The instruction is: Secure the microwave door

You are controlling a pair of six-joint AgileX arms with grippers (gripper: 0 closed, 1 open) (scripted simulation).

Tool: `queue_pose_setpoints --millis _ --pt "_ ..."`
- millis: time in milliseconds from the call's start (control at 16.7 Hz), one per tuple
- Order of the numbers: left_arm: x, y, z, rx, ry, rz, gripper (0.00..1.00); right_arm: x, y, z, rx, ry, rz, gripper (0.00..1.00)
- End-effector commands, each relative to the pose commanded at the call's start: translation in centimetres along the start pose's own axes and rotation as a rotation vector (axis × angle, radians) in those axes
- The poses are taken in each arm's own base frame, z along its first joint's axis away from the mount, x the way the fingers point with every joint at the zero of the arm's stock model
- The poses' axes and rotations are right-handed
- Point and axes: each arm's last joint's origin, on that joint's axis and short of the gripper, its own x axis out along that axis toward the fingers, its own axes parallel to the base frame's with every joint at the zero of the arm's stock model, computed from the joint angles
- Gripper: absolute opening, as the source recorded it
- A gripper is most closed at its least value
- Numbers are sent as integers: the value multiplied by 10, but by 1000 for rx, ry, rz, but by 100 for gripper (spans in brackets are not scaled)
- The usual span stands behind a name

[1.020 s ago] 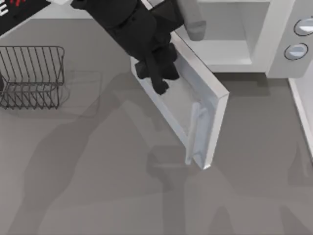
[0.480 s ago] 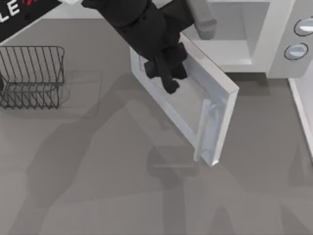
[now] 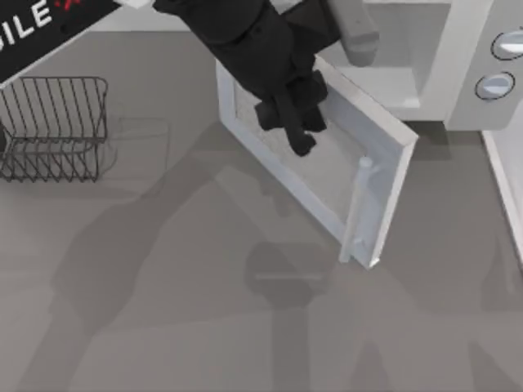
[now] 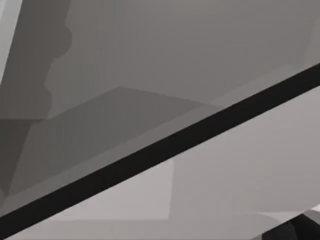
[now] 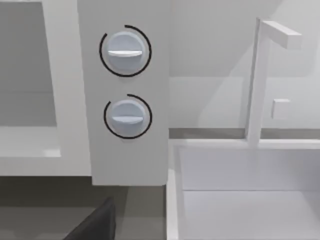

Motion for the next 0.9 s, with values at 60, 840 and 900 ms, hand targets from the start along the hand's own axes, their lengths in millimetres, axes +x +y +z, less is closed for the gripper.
queue_pose_setpoints --millis 60,840,900 --pt "4 -1 1 0 9 -14 0 0 0 0 0 0 0 100" --pt "10 -4 16 -1 0 0 0 0 0 0 0 0 0 100" --pt "11 -5 17 0 3 -5 0 0 0 0 0 0 0 100"
